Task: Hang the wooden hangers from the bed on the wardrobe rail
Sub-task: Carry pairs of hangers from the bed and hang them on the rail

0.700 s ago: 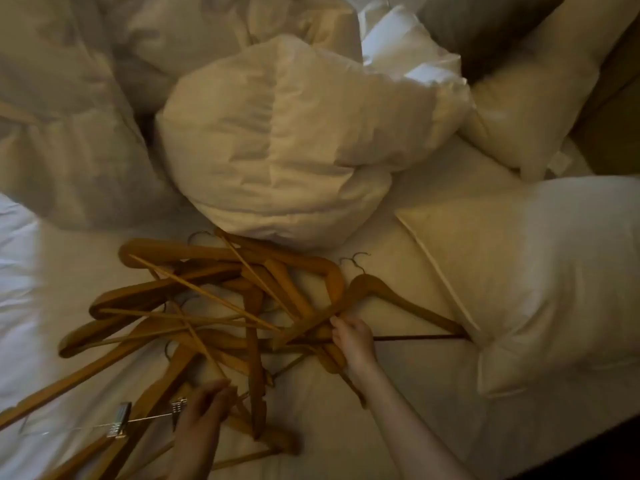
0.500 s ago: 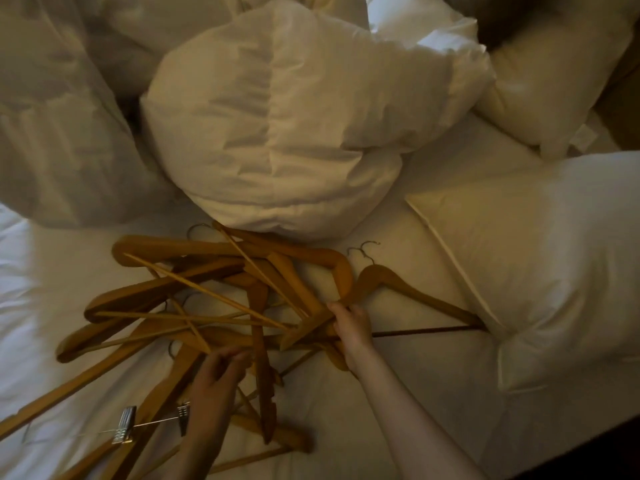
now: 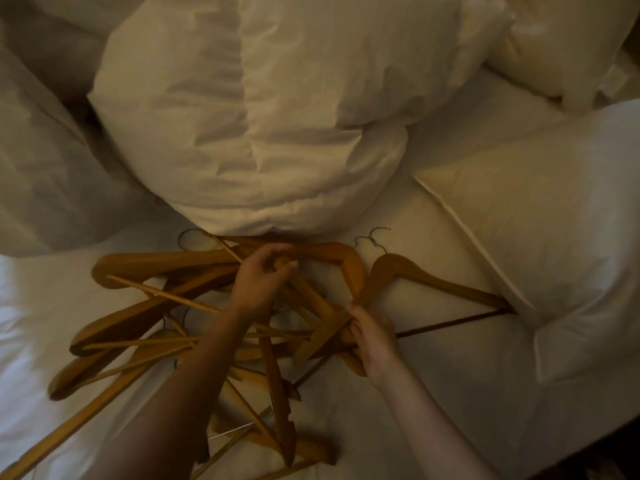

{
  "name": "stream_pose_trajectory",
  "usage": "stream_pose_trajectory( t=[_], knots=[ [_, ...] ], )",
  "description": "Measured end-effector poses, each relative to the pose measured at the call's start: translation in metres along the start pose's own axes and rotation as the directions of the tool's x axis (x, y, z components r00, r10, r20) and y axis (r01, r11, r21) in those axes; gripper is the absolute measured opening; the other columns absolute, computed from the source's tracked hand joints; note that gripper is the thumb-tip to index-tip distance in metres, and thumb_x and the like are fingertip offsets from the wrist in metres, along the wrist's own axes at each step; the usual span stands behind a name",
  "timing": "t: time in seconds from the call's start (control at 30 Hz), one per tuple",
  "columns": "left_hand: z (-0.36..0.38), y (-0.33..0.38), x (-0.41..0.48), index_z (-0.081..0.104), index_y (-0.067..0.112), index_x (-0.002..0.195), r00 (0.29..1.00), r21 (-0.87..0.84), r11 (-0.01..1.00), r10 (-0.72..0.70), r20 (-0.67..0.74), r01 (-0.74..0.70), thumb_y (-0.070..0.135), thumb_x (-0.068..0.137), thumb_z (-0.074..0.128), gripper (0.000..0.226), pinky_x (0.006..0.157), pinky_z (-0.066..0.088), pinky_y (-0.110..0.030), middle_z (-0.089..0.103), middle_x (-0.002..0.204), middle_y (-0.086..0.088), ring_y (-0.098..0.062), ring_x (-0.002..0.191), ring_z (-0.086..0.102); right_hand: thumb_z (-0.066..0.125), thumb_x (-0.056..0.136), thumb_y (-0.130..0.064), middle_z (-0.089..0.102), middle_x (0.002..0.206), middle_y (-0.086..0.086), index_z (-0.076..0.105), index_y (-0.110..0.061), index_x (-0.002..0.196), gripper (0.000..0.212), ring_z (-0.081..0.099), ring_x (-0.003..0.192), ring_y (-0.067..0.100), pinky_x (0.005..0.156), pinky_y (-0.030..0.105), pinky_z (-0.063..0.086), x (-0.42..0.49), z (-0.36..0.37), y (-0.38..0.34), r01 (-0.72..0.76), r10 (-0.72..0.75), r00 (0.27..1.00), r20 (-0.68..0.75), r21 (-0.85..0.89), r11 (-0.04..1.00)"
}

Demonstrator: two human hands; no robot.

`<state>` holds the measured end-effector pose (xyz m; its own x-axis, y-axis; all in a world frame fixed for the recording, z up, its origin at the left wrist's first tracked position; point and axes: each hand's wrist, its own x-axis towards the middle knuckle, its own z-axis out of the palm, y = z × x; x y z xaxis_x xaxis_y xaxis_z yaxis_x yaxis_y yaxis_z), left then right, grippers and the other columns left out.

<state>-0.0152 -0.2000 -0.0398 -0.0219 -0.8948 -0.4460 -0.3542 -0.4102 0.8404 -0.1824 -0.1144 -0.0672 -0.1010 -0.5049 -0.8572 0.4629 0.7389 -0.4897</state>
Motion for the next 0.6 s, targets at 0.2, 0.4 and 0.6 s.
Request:
stream_pose_trajectory(
  t=[0.2, 0.4, 0.6],
  knots=[
    [-0.002, -0.012, 0.039, 0.059, 0.013, 0.121, 0.991, 0.377, 0.924, 0.015, 0.13, -0.064, 0.017, 0.081, 0.067, 0.041, 0.08, 0.044, -0.02, 0.058, 0.111, 0.0, -0.014, 0.101, 0.055, 0.059, 0.087, -0.017, 0.066, 0.094, -0.004, 0.061, -0.027, 0.093, 0.011, 0.06, 0.086, 0.006, 0.064, 0.016, 0.043, 0.005, -0.005, 0.004, 0.023, -0.024, 1.0, 0.015, 0.024, 0.999],
    [-0.021, -0.014, 0.059, 0.059, 0.017, 0.122, 0.985, 0.629, 0.764, 0.044, 0.169, -0.142, 0.063, 0.052, 0.044, 0.085, 0.091, 0.046, -0.04, 0.062, 0.121, -0.015, -0.033, 0.11, 0.056, 0.06, 0.086, -0.023, 0.071, 0.102, -0.007, 0.062, -0.024, 0.115, 0.029, 0.062, 0.102, 0.008, 0.089, 0.025, 0.047, 0.004, -0.007, 0.009, 0.048, -0.045, 0.997, 0.055, -0.059, 0.997],
    [-0.037, -0.011, 0.036, 0.058, 0.024, 0.126, 0.974, 0.77, 0.602, 0.071, 0.215, -0.214, 0.056, 0.056, 0.046, 0.078, 0.097, 0.038, -0.036, 0.062, 0.126, -0.006, -0.03, 0.118, 0.053, 0.054, 0.091, -0.017, 0.07, 0.102, -0.001, 0.064, -0.019, 0.106, 0.018, 0.062, 0.099, 0.008, 0.078, 0.019, 0.047, -0.012, -0.016, 0.009, 0.029, -0.028, 0.998, 0.062, -0.018, 0.999]
  ],
)
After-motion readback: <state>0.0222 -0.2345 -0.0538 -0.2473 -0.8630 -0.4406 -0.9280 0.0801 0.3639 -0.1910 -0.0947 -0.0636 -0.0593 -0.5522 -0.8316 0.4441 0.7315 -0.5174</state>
